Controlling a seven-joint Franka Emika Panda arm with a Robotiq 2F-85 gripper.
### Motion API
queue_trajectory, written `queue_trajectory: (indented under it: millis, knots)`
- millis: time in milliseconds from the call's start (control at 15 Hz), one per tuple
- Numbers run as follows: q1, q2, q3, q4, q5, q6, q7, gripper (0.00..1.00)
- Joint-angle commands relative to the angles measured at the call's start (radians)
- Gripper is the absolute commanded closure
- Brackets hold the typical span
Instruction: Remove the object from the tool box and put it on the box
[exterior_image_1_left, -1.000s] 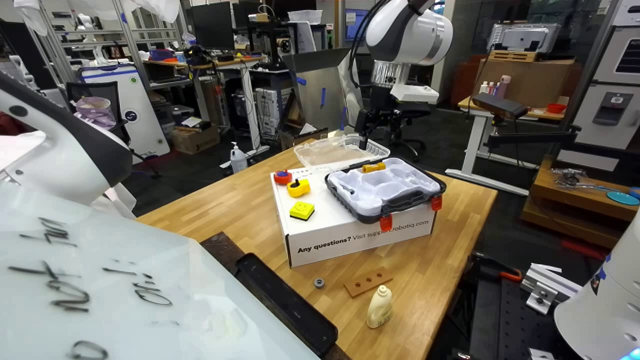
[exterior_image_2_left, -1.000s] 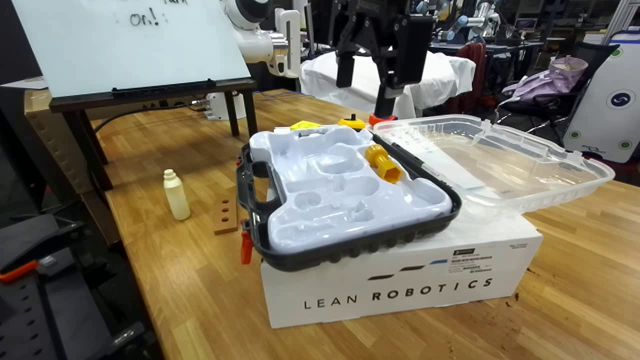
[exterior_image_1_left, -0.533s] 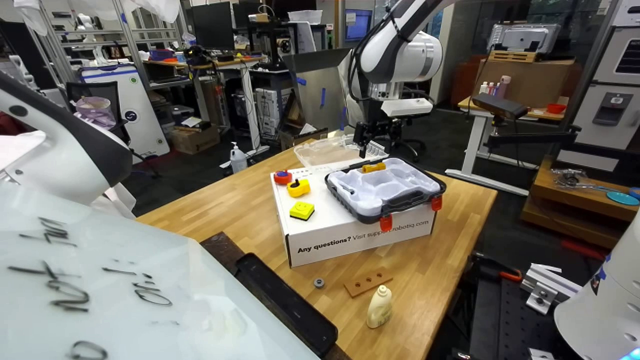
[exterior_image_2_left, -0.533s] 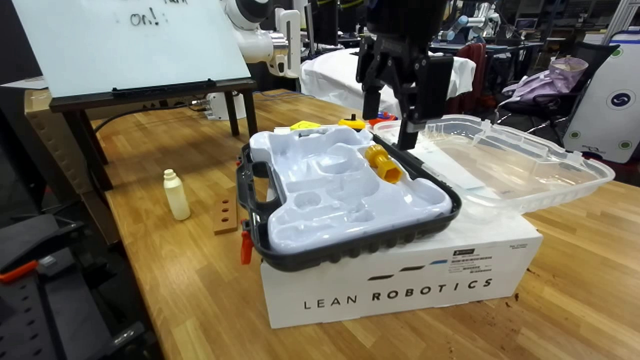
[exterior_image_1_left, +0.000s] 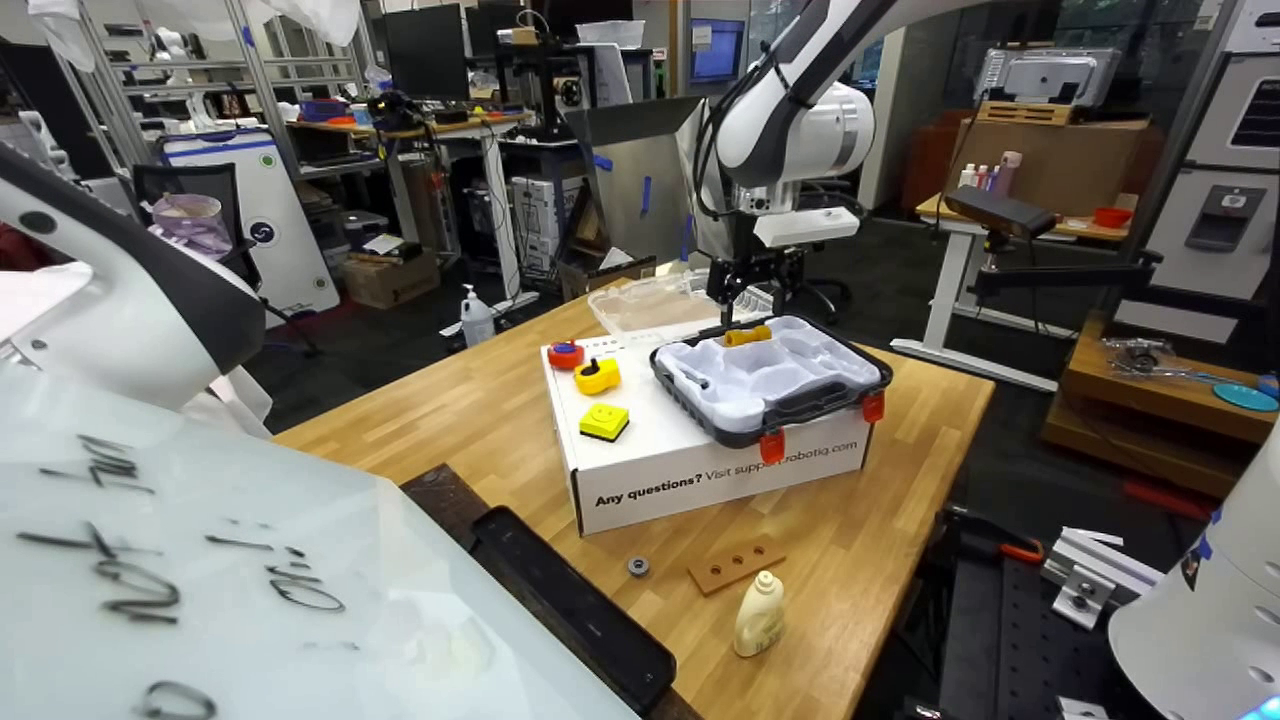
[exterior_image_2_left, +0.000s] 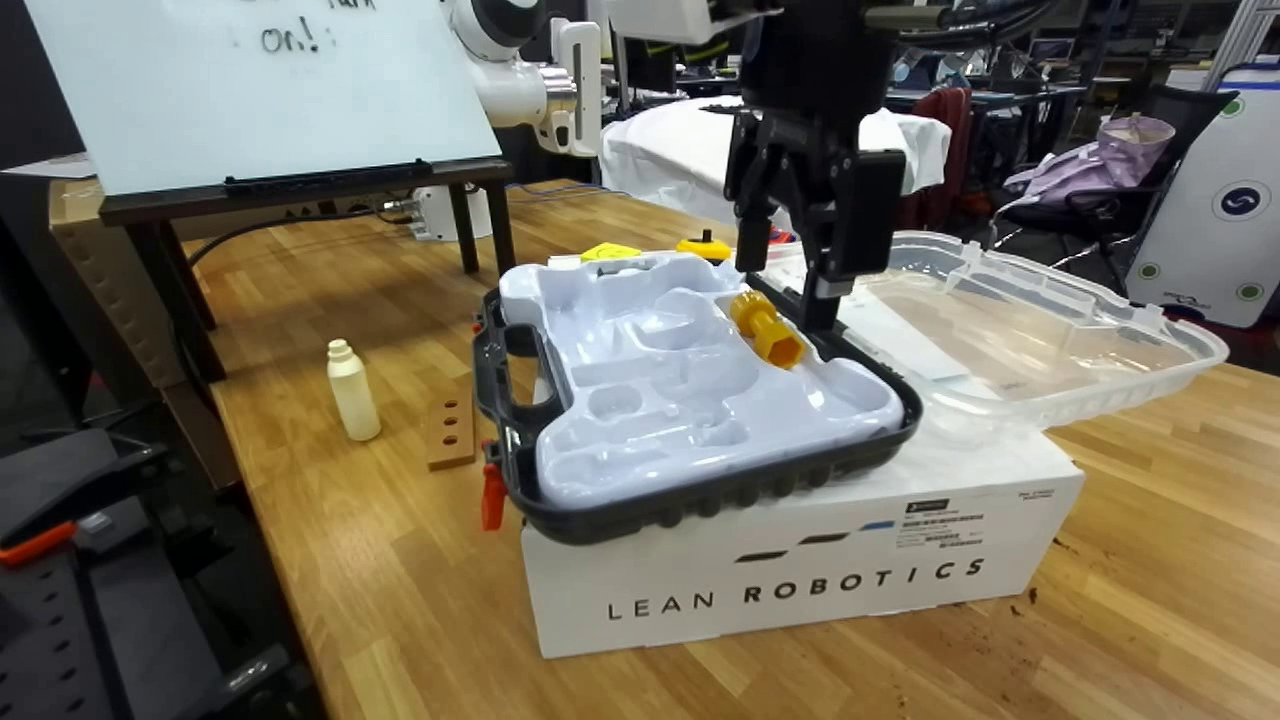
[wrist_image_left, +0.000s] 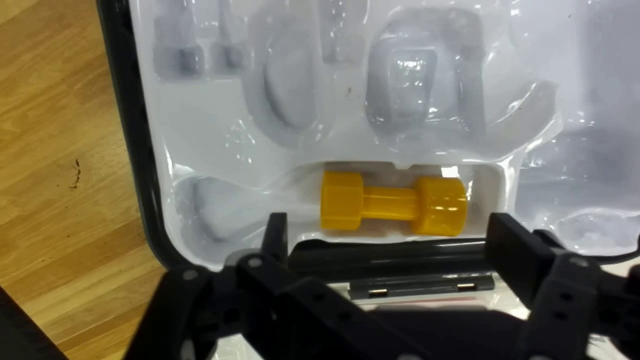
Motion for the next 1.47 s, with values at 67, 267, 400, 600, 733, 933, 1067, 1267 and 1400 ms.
queue_trajectory:
  millis: [67,267,400,600,733,933,1067,1267,1400]
  knots:
    - [-0.024,0.02,0.02,0.006,-0.011,-0.002,0.022,0.0]
    - [-0.023,0.033,0.021,0.007,-0.012,-0.006,0.021,0.0]
    - [-0.022,0.035,0.022,0.005,-0.017,-0.007,0.019,0.0]
    - [-0.02,0.038,0.02,0.007,-0.027,-0.007,0.021,0.0]
    - [-0.02,0.039,0.019,0.01,-0.032,-0.008,0.022,0.0]
    - [-0.017,0.042,0.02,0.011,-0.043,-0.009,0.023,0.0]
    - [-0.017,0.044,0.022,0.012,-0.048,-0.01,0.022,0.0]
    - [-0.02,0.045,0.032,0.015,-0.036,-0.017,0.014,0.28]
    - [-0.018,0.045,0.036,0.014,-0.037,-0.017,0.015,0.37]
